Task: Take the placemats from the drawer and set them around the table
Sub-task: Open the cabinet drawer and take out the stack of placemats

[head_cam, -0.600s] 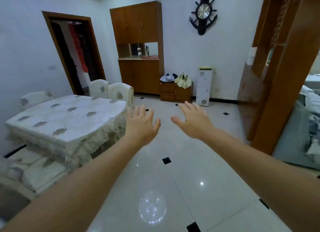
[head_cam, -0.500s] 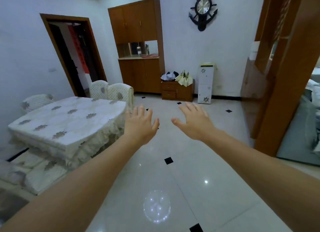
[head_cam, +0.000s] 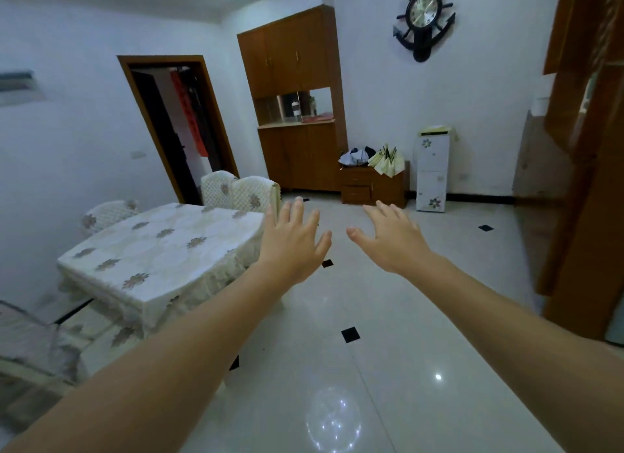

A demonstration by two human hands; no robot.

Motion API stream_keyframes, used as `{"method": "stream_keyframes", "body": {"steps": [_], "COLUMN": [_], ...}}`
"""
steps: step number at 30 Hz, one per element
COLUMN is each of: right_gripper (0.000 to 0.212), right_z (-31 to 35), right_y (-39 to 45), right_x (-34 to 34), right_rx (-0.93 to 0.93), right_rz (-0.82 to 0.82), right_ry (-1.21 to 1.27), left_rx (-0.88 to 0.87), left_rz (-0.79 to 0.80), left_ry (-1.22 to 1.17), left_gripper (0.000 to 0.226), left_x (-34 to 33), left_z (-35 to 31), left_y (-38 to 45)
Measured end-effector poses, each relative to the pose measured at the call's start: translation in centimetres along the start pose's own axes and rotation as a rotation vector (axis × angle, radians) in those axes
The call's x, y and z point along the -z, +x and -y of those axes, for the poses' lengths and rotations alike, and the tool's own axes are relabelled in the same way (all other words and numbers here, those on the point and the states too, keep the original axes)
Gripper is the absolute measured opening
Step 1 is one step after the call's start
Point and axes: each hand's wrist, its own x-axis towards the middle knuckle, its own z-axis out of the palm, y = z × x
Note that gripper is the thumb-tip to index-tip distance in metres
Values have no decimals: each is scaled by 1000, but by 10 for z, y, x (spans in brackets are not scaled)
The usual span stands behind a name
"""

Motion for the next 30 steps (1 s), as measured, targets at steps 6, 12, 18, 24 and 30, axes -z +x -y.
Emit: {"method": "stream_keyframes", "body": {"steps": [6,12,18,24,30], "right_gripper": [75,73,73,75,75], "right_z": [-6,-17,-22,-26,-38], "right_y": [48,109,196,256,313], "right_x": [-15,-43,-59,-82,-98], "right_rx": [18,21,-18,-35,-41], "right_rz": [9,56,47,45,59], "right_ry": [-13,-94,-155,-170,-175], "left_rx": [23,36,-30,13,54], "left_rz": [36,1,-93,6,50], "left_ry": [-16,-98,-132,-159,-235], "left_gripper": [65,60,58,61,64], "left_x": [-35,-79,-113,-154,-192], "left_z": [12,27,55,80,94], "left_y": [40,99,181,245,292]}}
